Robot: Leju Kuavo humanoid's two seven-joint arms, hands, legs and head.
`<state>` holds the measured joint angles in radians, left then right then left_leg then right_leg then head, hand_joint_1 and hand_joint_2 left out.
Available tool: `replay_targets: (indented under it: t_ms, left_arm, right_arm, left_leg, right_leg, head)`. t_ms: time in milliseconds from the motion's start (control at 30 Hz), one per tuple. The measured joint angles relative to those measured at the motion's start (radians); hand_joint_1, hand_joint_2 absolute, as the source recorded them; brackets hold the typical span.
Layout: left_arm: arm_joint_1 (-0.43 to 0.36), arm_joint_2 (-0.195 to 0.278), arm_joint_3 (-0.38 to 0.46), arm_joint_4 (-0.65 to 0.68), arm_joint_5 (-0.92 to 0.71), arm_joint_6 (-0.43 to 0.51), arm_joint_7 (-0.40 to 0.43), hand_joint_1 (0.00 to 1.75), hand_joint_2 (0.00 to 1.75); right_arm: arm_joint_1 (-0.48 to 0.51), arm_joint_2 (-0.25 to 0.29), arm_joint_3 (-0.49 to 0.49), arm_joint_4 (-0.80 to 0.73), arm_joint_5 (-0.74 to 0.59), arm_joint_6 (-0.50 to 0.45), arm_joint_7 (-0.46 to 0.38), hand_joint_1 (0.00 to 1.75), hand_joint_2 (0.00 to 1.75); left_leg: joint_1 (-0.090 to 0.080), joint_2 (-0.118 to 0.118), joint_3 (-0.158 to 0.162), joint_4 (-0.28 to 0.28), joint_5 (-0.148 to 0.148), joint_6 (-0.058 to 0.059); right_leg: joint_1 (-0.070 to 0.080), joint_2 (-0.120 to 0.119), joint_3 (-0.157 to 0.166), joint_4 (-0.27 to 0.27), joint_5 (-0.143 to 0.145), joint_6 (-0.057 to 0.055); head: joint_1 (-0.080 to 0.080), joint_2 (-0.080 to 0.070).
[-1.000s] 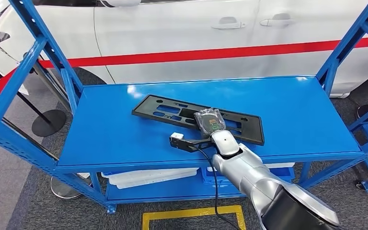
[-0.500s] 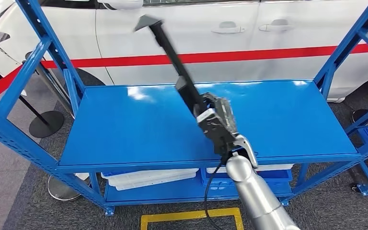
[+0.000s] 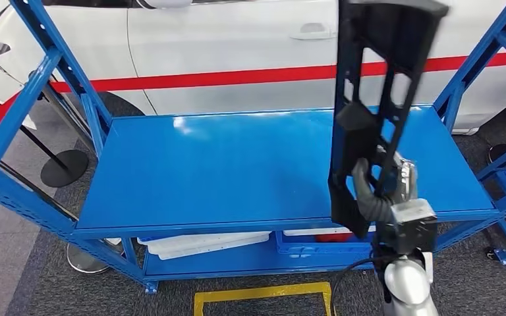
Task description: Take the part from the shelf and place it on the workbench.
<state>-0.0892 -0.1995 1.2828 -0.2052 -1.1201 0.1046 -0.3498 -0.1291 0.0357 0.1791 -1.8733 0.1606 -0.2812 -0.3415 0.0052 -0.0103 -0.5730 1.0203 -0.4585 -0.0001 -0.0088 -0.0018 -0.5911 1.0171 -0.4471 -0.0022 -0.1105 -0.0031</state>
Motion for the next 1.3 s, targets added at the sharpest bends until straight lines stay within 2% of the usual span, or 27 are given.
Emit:
replay_targets:
  t_ms: [67,133,167,200,233,300,367,433,500,533,567,667,700,733,767,833,900,933,1000,1033,1067,1100,1167,1200,1233,1267,1300]
  left_arm:
    - [0.001,0.001,0.0,0.0,0.011,0.004,-0.003,0.0,0.0]
    - [0.001,0.002,0.003,0.0,0.026,0.009,-0.002,0.0,0.0]
    - [0.002,0.003,0.006,0.0,0.034,0.011,0.001,0.0,0.0]
    - [0.003,0.004,0.009,0.0,0.042,0.012,0.004,0.0,0.0]
    - [0.003,0.005,0.013,0.0,0.049,0.014,0.008,0.0,0.0]
    - [0.003,0.007,0.022,0.0,0.064,0.02,0.016,0.0,0.0]
    - [0.004,0.01,0.032,0.0,0.073,0.03,0.022,0.0,0.0]
    - [0.004,0.014,0.04,0.0,0.075,0.039,0.026,0.0,0.0]
    - [0.003,0.013,0.042,0.0,0.075,0.047,0.031,0.0,0.0]
    - [0.002,0.013,0.043,0.0,0.075,0.049,0.033,0.0,0.0]
    - [0.001,0.013,0.043,0.0,0.074,0.05,0.034,0.0,0.0]
    - [0.0,0.013,0.044,0.0,0.074,0.052,0.035,0.0,0.0]
    - [0.0,0.013,0.045,0.0,0.074,0.052,0.035,0.0,0.0]
    - [0.0,0.013,0.045,0.0,0.073,0.052,0.037,0.0,0.0]
    - [-0.001,0.013,0.046,0.0,0.073,0.053,0.039,0.0,0.0]
    - [-0.004,0.014,0.048,0.0,0.069,0.055,0.045,0.0,0.0]
    - [-0.005,0.016,0.048,0.0,0.063,0.061,0.052,0.0,0.0]
    - [-0.004,0.017,0.048,0.0,0.062,0.067,0.056,0.0,0.0]
    - [-0.004,0.018,0.048,0.0,0.062,0.08,0.063,0.0,0.0]
    - [-0.003,0.018,0.049,0.0,0.062,0.086,0.066,0.0,0.0]
    - [-0.002,0.018,0.049,0.0,0.063,0.091,0.068,0.0,0.0]
    - [0.0,0.018,0.051,0.0,0.065,0.094,0.069,0.0,0.0]
    - [0.003,0.018,0.055,0.0,0.067,0.097,0.069,0.0,0.0]
    - [0.003,0.018,0.057,0.0,0.069,0.097,0.069,0.0,0.0]
    - [0.003,0.018,0.059,0.0,0.071,0.097,0.069,0.0,0.0]
    - [0.003,0.019,0.06,0.0,0.072,0.097,0.069,0.0,0.0]
    - [0.003,0.019,0.06,0.0,0.073,0.097,0.068,0.0,0.0]
  right_arm:
    - [0.071,-0.014,-0.038,-0.047,-0.117,0.034,-0.077,1.75,1.75]
    - [0.155,-0.028,-0.087,-0.084,-0.233,0.109,-0.165,1.75,1.75]
    - [0.199,-0.033,-0.115,-0.097,-0.28,0.16,-0.203,1.75,1.75]
    - [0.242,-0.036,-0.144,-0.108,-0.317,0.217,-0.237,1.75,1.75]
    - [0.282,-0.037,-0.173,-0.117,-0.346,0.277,-0.267,1.75,1.75]
    - [0.347,-0.036,-0.218,-0.134,-0.382,0.388,-0.316,1.75,1.75]
    - [0.394,-0.029,-0.251,-0.15,-0.398,0.469,-0.345,1.75,1.75]
    - [0.435,-0.012,-0.282,-0.165,-0.394,0.512,-0.353,1.75,1.75]
    - [0.482,0.005,-0.318,-0.182,-0.387,0.536,-0.353,1.75,1.75]
    - [0.501,0.012,-0.337,-0.19,-0.386,0.545,-0.354,1.75,1.75]
    - [0.513,0.016,-0.352,-0.197,-0.385,0.55,-0.354,1.75,1.75]
    - [0.531,0.027,-0.379,-0.205,-0.385,0.559,-0.354,1.75,1.75]
    - [0.539,0.031,-0.386,-0.206,-0.385,0.563,-0.354,1.75,1.75]
    - [0.548,0.036,-0.395,-0.206,-0.385,0.57,-0.354,1.75,1.75]
    - [0.555,0.041,-0.402,-0.206,-0.385,0.578,-0.354,1.75,1.75]
    - [0.566,0.058,-0.419,-0.212,-0.381,0.6,-0.354,1.75,1.75]
    - [0.584,0.087,-0.434,-0.224,-0.362,0.626,-0.354,1.75,1.75]
    - [0.593,0.104,-0.438,-0.231,-0.346,0.638,-0.354,1.75,1.75]
    - [0.604,0.135,-0.442,-0.241,-0.316,0.654,-0.354,1.75,1.75]
    - [0.607,0.15,-0.443,-0.245,-0.303,0.659,-0.354,1.75,1.75]
    - [0.608,0.162,-0.443,-0.248,-0.294,0.663,-0.354,1.75,1.75]
    - [0.609,0.174,-0.443,-0.25,-0.289,0.666,-0.354,1.75,1.75]
    - [0.609,0.194,-0.443,-0.25,-0.284,0.672,-0.354,1.75,1.75]
    - [0.609,0.203,-0.443,-0.249,-0.282,0.675,-0.354,1.75,1.75]
    - [0.609,0.211,-0.443,-0.248,-0.28,0.677,-0.353,1.75,1.75]
    - [0.609,0.217,-0.443,-0.247,-0.277,0.677,-0.353,1.75,1.75]
    - [0.609,0.223,-0.443,-0.246,-0.274,0.678,-0.353,1.75,1.75]
  left_leg:
    - [0.002,0.002,-0.025,0.062,-0.043,-0.008]
    - [0.005,0.005,-0.081,0.193,-0.109,-0.014]
    - [0.005,0.005,-0.106,0.251,-0.128,-0.016]
    - [0.006,0.005,-0.119,0.279,-0.131,-0.016]
    - [0.005,0.004,-0.112,0.266,-0.114,-0.014]
    - [0.004,-0.009,-0.053,0.144,-0.05,0.0]
    - [0.003,-0.038,0.003,0.03,-0.01,0.016]
    - [-0.001,-0.046,0.019,0.0,-0.006,0.021]
    - [0.0,-0.029,0.022,-0.015,0.005,0.024]
    - [0.003,-0.019,0.023,-0.025,0.012,0.027]
    - [0.006,-0.008,0.022,-0.034,0.02,0.031]
    - [0.005,0.029,0.008,-0.035,0.03,0.035]
    - [0.005,0.04,0.002,-0.032,0.032,0.034]
    - [0.006,0.052,-0.005,-0.028,0.034,0.033]
    - [0.006,0.063,-0.012,-0.023,0.036,0.03]
    - [0.006,0.081,-0.026,-0.007,0.038,0.021]
    - [0.004,0.094,-0.031,0.006,0.04,0.007]
    - [0.005,0.101,-0.031,0.008,0.043,-0.002]
    - [0.008,0.112,-0.031,0.009,0.048,-0.019]
    - [0.011,0.103,-0.036,0.018,0.034,-0.026]
    - [0.013,0.085,-0.045,0.043,0.002,-0.031]
    - [0.015,0.06,-0.059,0.089,-0.045,-0.033]
    - [0.014,0.026,-0.089,0.216,-0.142,-0.032]
    - [0.013,0.02,-0.093,0.262,-0.164,-0.029]
    - [0.011,0.017,-0.082,0.277,-0.165,-0.024]
    - [0.008,0.014,-0.052,0.251,-0.147,-0.017]
    - [0.003,0.005,-0.005,0.192,-0.121,-0.007]
  right_leg:
    - [-0.004,-0.005,0.004,-0.005,0.0,-0.012]
    - [-0.003,-0.008,0.006,-0.004,-0.003,-0.02]
    - [-0.002,-0.009,0.008,-0.004,-0.005,-0.022]
    - [-0.001,-0.009,0.009,-0.003,-0.006,-0.022]
    - [0.001,-0.006,0.011,-0.002,-0.007,-0.022]
    - [0.003,0.007,0.015,0.0,-0.009,-0.02]
    - [0.005,0.024,0.013,0.003,-0.008,-0.014]
    - [0.0,0.039,0.008,0.003,-0.004,-0.002]
    - [-0.003,0.047,0.005,0.002,-0.003,0.012]
    - [-0.003,0.042,0.0,0.013,-0.016,0.018]
    - [-0.003,0.034,-0.012,0.041,-0.043,0.023]
    - [-0.012,0.014,-0.067,0.204,-0.155,0.039]
    - [-0.016,0.013,-0.072,0.239,-0.168,0.045]
    - [-0.021,0.01,-0.06,0.241,-0.162,0.051]
    - [-0.027,0.005,-0.03,0.208,-0.141,0.057]
    - [-0.034,-0.028,0.059,0.085,-0.1,0.064]
    - [-0.029,-0.056,0.105,0.012,-0.086,0.052]
    - [-0.024,-0.056,0.104,0.005,-0.086,0.04]
    - [-0.022,-0.039,0.089,0.003,-0.076,0.018]
    - [-0.022,-0.029,0.08,0.003,-0.066,0.008]
    - [-0.022,-0.021,0.069,0.001,-0.056,-0.001]
    - [-0.021,-0.012,0.057,0.0,-0.045,-0.009]
    - [-0.014,0.009,0.03,0.002,-0.024,-0.018]
    - [-0.01,0.021,0.016,0.003,-0.014,-0.02]
    - [-0.006,0.033,0.003,0.004,-0.005,-0.021]
    - [-0.002,0.046,-0.008,0.006,0.004,-0.021]
    - [0.001,0.06,-0.018,0.006,0.013,-0.021]
  head:
    - [0.0,0.0]
    - [0.0,0.0]
    - [0.0,0.0]
    - [0.0,0.0]
    - [0.0,0.0]
    - [0.0,0.0]
    - [0.0,0.0]
    - [0.0,0.0]
    - [0.0,0.0]
    - [0.0,0.0]
    - [0.0,0.0]
    - [0.0,0.0]
    - [0.0,0.0]
    - [0.0,0.0]
    - [0.0,0.0]
    - [0.0,0.0]
    - [0.0,0.0]
    - [-0.001,0.0]
    - [-0.001,0.0]
    - [-0.001,0.0]
    - [-0.001,0.0]
    - [-0.001,0.0]
    - [-0.001,0.0]
    - [-0.001,0.0]
    - [-0.001,0.0]
    - [-0.001,0.0]
    - [-0.001,0.0]
